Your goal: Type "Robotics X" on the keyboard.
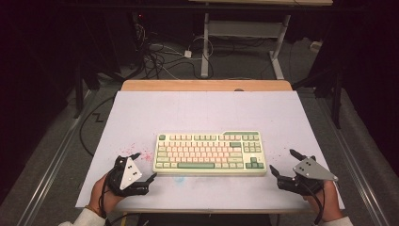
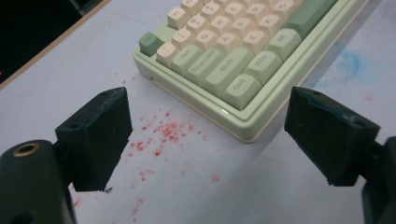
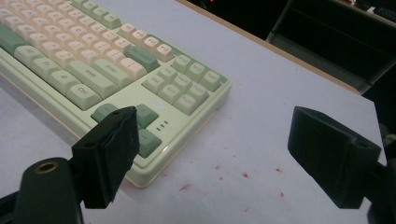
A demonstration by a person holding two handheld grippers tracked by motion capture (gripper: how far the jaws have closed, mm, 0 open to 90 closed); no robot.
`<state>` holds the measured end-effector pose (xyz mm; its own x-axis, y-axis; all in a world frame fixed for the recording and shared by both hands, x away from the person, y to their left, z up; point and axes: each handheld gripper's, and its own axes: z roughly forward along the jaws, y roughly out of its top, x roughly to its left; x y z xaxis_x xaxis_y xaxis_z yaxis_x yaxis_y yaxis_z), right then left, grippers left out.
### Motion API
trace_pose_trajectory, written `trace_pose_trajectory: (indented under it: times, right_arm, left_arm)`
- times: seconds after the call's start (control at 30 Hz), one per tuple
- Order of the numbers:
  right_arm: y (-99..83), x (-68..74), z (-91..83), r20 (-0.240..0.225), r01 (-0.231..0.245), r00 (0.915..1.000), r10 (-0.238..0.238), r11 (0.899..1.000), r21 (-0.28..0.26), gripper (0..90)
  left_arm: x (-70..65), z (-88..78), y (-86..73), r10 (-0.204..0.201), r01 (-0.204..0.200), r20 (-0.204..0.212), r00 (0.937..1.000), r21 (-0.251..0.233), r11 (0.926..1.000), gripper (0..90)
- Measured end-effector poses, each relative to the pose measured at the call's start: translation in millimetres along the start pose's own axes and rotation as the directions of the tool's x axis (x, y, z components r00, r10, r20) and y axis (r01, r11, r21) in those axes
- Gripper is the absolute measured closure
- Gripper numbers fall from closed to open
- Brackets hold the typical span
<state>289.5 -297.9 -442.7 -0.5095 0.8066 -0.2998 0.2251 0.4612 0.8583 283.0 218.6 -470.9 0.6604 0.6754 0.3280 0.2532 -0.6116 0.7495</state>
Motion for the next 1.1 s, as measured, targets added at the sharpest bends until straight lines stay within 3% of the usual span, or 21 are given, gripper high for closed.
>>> trace_pose_trajectory:
  times: [1.1]
  right_arm:
    - [1.9, 8.1, -2.7, -0.014, 0.026, 0.9995, -0.027, 0.999, -0.018, 17.2]
  left_arm:
    - [-2.4, -1.0, -1.9, 0.012, -0.012, 0.005, 0.9999, -0.002, 0.9999, 14.5]
